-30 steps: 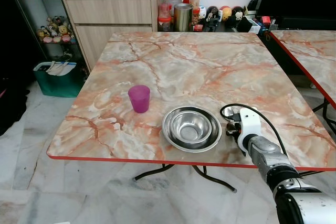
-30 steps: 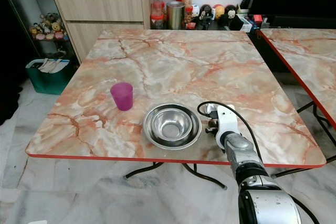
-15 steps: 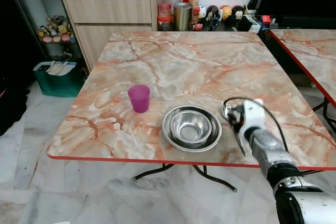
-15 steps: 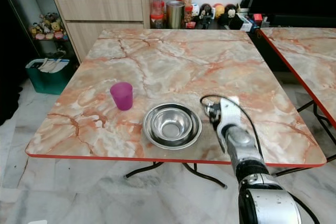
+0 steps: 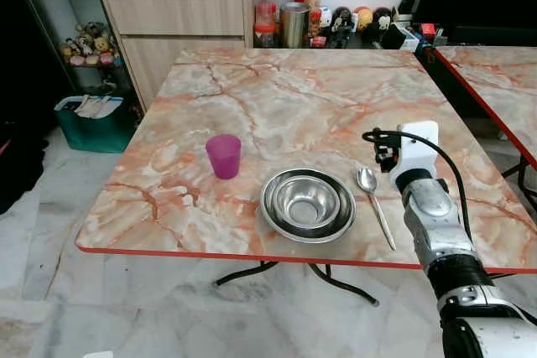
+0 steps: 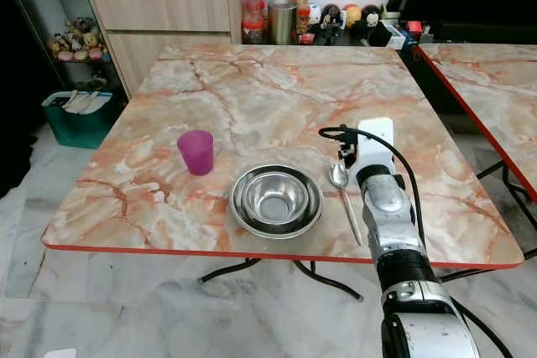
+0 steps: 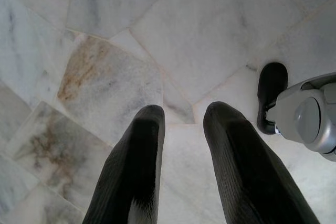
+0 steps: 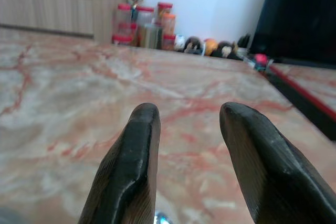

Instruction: Setting the table

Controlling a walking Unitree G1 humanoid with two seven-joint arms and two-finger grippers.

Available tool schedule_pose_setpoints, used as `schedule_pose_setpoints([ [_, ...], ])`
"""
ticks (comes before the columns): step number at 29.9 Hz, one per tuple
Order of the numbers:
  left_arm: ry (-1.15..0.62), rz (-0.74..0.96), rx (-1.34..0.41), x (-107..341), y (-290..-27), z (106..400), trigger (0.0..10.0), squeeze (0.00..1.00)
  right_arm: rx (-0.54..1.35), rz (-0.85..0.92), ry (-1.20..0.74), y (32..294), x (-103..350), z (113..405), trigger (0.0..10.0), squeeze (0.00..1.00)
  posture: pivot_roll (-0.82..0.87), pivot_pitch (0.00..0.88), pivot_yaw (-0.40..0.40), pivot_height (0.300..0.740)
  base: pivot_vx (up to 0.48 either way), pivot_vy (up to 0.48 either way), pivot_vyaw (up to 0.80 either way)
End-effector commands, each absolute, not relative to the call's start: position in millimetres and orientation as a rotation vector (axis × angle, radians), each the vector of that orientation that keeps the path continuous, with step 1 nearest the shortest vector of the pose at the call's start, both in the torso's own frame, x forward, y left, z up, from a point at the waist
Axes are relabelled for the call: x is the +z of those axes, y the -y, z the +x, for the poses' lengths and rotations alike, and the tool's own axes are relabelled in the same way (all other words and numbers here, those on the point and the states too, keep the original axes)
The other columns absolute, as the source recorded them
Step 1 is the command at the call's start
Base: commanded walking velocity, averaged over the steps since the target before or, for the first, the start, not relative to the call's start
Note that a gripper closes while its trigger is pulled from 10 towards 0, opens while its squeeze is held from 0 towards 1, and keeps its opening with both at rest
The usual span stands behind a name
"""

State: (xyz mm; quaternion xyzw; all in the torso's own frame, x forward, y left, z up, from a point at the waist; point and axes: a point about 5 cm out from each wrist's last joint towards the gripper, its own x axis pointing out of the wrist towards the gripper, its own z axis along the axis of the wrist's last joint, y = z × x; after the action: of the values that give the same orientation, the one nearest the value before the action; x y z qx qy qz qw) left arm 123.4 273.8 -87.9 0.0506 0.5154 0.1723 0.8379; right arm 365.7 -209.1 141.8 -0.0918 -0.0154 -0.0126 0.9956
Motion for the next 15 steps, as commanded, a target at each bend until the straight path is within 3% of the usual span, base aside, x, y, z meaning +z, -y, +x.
schedule_pose_setpoints([
  [1,-1.108,0.136,0.343,-88.2,-275.4,120.8,10.0,0.00,-0.021,-0.204,0.122,205.7,161.9,367.7,10.0,0.00,0.04,0.000,-0.008,0.732,0.000,-0.480,0.00],
  [15,-1.111,0.137,0.343,-89.1,-274.8,118.5,10.0,0.00,-0.041,-0.261,0.221,210.5,152.1,336.9,10.0,0.00,0.03,0.000,-0.012,0.732,0.000,-0.480,0.00],
])
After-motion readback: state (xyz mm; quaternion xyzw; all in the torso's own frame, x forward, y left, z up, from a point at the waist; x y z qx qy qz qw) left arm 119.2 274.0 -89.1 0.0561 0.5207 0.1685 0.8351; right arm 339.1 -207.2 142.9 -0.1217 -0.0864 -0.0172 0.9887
